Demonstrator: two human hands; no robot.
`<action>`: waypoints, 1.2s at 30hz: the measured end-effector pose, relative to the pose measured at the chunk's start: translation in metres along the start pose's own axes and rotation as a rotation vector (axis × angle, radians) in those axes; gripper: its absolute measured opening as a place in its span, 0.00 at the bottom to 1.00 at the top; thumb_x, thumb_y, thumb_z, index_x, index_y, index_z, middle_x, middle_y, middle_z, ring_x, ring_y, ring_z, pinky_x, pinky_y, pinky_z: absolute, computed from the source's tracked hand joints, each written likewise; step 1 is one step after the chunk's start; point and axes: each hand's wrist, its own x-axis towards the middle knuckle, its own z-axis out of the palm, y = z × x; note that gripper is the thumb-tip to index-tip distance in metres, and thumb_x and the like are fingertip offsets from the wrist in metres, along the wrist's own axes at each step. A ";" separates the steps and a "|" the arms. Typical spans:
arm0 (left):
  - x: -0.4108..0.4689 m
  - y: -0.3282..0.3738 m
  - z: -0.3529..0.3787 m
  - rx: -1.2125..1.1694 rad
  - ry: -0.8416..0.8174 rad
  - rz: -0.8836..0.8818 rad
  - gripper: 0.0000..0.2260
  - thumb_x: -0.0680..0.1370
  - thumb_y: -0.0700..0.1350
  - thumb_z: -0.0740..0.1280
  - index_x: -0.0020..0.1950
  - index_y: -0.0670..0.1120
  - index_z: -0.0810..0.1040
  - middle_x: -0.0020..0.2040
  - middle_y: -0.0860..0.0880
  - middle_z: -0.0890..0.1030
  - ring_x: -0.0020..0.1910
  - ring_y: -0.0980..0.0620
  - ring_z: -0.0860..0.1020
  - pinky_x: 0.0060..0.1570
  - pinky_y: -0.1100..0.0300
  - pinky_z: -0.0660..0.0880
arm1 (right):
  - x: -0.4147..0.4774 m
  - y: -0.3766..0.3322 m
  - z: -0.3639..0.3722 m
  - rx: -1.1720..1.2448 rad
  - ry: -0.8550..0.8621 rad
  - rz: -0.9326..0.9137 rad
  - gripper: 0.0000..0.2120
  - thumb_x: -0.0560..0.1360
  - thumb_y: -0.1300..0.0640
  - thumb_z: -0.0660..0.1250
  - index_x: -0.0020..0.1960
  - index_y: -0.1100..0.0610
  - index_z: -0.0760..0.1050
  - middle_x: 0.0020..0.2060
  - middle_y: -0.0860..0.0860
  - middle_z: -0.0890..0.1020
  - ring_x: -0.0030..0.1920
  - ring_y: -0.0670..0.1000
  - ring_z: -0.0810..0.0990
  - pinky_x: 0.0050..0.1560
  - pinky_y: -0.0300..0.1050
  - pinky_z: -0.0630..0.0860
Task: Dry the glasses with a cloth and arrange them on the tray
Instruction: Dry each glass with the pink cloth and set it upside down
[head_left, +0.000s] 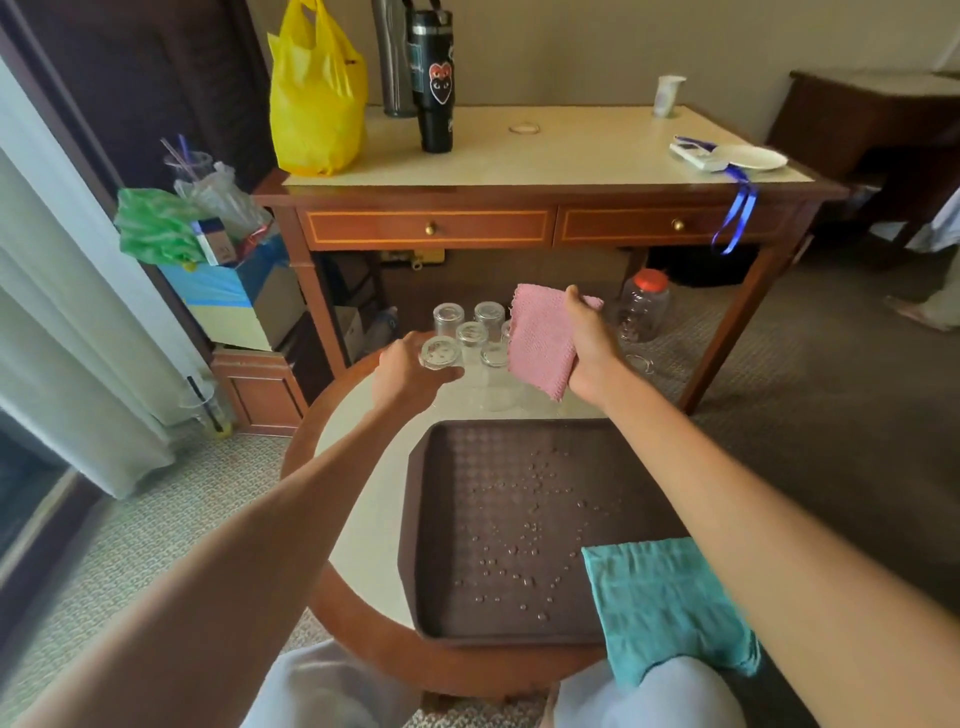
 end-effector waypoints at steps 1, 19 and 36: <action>-0.007 0.005 -0.009 -0.037 0.003 0.002 0.22 0.72 0.50 0.80 0.63 0.47 0.80 0.54 0.49 0.83 0.49 0.49 0.79 0.48 0.50 0.81 | -0.010 -0.004 -0.001 0.006 -0.007 -0.013 0.15 0.80 0.40 0.64 0.53 0.52 0.72 0.59 0.56 0.80 0.60 0.57 0.79 0.66 0.57 0.74; -0.139 0.062 -0.054 -0.456 -0.011 -0.103 0.35 0.62 0.52 0.86 0.62 0.48 0.72 0.57 0.50 0.79 0.55 0.50 0.79 0.56 0.51 0.78 | -0.172 -0.010 -0.047 -0.240 0.103 -0.217 0.24 0.83 0.42 0.58 0.72 0.56 0.68 0.65 0.54 0.75 0.64 0.55 0.75 0.60 0.47 0.73; -0.156 0.086 -0.088 -0.820 -0.120 -0.193 0.19 0.71 0.50 0.81 0.57 0.42 0.83 0.51 0.48 0.86 0.54 0.51 0.83 0.58 0.47 0.77 | -0.203 -0.005 -0.013 -0.352 -0.032 -0.214 0.30 0.83 0.37 0.51 0.77 0.57 0.62 0.75 0.55 0.67 0.73 0.57 0.67 0.74 0.55 0.65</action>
